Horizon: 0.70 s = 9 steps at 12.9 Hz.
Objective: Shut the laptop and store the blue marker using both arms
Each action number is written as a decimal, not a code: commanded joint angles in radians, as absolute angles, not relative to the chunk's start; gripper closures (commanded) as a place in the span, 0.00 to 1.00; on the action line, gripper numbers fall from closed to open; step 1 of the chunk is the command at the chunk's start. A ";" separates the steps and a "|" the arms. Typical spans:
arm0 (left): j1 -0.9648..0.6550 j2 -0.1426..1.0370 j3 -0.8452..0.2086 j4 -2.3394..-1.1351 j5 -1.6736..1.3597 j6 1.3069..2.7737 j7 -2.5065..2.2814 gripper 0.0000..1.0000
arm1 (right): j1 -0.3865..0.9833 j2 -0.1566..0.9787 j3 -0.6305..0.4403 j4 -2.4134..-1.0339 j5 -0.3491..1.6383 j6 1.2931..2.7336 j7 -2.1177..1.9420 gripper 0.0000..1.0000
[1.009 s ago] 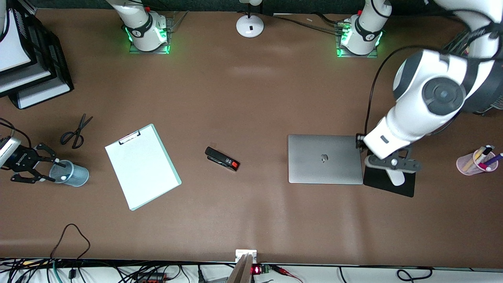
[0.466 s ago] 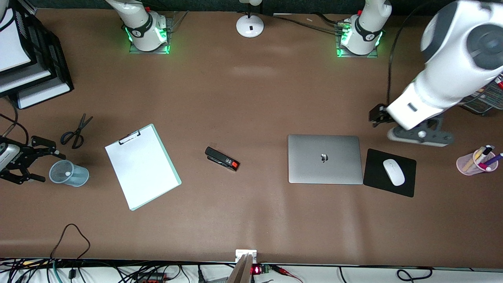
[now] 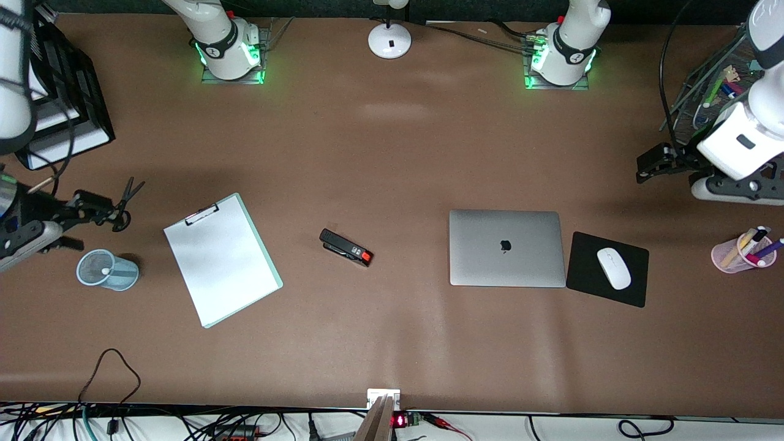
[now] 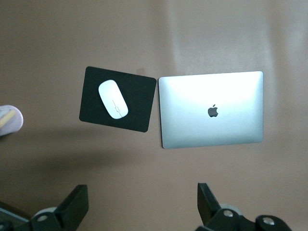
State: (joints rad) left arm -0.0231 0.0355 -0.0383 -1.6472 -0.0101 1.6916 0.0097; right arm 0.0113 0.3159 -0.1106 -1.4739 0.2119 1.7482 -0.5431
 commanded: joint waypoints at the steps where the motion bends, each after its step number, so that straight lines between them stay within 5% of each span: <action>1: -0.043 -0.049 -0.020 -1.750 -0.006 1.723 0.049 0.00 | 0.066 0.244 -0.115 -1.514 0.135 1.656 -0.312 0.00; 9: -0.037 -0.029 -0.023 -1.726 -0.006 1.717 0.052 0.00 | 0.117 -0.027 -0.115 -1.750 0.028 1.701 0.009 0.00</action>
